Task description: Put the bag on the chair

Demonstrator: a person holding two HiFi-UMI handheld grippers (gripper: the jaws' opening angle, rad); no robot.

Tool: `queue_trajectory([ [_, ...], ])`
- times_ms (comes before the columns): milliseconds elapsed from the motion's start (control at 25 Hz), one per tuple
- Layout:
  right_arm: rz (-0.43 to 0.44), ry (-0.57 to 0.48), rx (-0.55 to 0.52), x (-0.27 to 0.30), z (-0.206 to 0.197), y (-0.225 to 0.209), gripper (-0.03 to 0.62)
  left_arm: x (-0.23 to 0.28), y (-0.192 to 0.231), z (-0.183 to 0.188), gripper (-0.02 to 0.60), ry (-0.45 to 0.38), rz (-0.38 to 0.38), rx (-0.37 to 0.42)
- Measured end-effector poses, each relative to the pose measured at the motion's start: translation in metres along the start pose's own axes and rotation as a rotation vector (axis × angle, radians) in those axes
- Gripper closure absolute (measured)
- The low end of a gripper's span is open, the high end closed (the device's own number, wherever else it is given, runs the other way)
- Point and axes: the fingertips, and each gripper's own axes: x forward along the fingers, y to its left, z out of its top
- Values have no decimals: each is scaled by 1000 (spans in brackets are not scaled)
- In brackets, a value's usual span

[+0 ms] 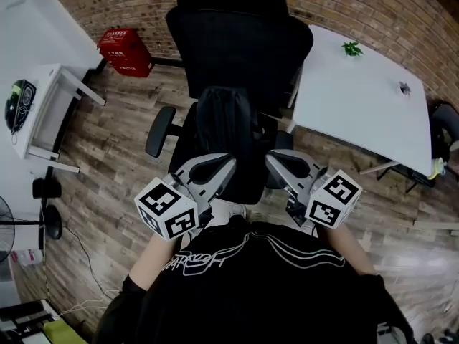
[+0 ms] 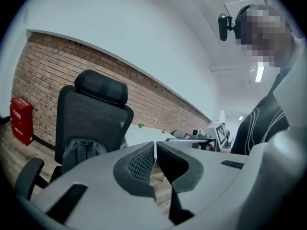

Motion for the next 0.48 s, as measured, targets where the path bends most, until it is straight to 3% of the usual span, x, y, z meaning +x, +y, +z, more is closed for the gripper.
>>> queue_trajectory([
  [480, 23, -67, -12, -59, -3, 35, 599, 1, -69, -15, 542, 6, 5, 54],
])
